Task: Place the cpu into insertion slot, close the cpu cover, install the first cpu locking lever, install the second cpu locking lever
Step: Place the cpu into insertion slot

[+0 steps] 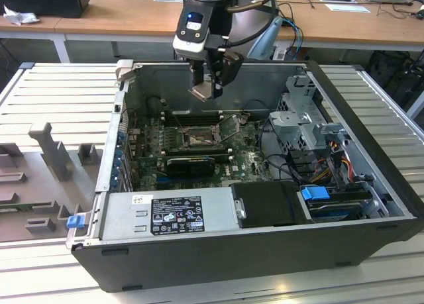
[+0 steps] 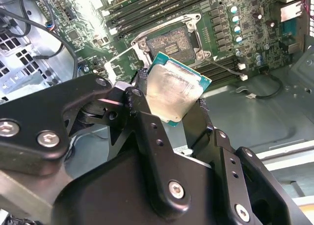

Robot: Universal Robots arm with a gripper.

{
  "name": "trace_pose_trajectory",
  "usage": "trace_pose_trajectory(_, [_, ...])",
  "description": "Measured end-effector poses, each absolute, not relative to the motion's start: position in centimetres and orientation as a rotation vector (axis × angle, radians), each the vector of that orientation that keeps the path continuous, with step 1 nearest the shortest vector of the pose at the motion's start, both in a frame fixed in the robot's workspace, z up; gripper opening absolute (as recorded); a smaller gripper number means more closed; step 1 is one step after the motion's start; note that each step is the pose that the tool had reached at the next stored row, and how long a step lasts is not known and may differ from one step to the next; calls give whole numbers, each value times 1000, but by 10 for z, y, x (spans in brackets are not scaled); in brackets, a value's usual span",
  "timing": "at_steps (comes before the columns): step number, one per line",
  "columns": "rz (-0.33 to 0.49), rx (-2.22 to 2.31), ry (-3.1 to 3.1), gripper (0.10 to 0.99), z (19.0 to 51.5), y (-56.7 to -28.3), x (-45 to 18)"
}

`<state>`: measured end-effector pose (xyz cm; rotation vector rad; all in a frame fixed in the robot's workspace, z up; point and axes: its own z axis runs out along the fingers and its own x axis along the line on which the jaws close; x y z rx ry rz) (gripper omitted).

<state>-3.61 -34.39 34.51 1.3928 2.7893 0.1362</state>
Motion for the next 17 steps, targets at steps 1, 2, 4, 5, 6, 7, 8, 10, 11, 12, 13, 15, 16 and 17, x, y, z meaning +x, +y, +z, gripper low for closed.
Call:
trace_pose_trajectory(1, [136,1405,2783,533,345,-344,-36])
trace_pose_trajectory(2, [136,1420,2775,533,345,-344,-36])
trace_pose_trajectory(4, [135,1450,2758,533,345,-344,-36])
trace_pose_trajectory(5, [135,1467,2748,533,345,-344,-36])
trace_pose_trajectory(6, [135,1484,2738,533,345,-344,-36])
trace_pose_trajectory(7, [135,1493,2734,533,345,-344,-36])
trace_pose_trajectory(8, [135,1501,2729,533,345,-344,-36])
trace_pose_trajectory(10, [134,1522,2716,533,345,-344,-36])
trace_pose_trajectory(11, [134,1536,2708,533,344,-344,-36])
trace_pose_trajectory(12, [133,1557,2695,533,344,-344,-36])
trace_pose_trajectory(13, [132,1588,2675,533,344,-344,-36])
trace_pose_trajectory(15, [131,1631,2648,533,343,-344,-36])
trace_pose_trajectory(16, [131,1662,2627,533,343,-344,-36])
trace_pose_trajectory(17, [130,1684,2612,533,343,-344,-36])
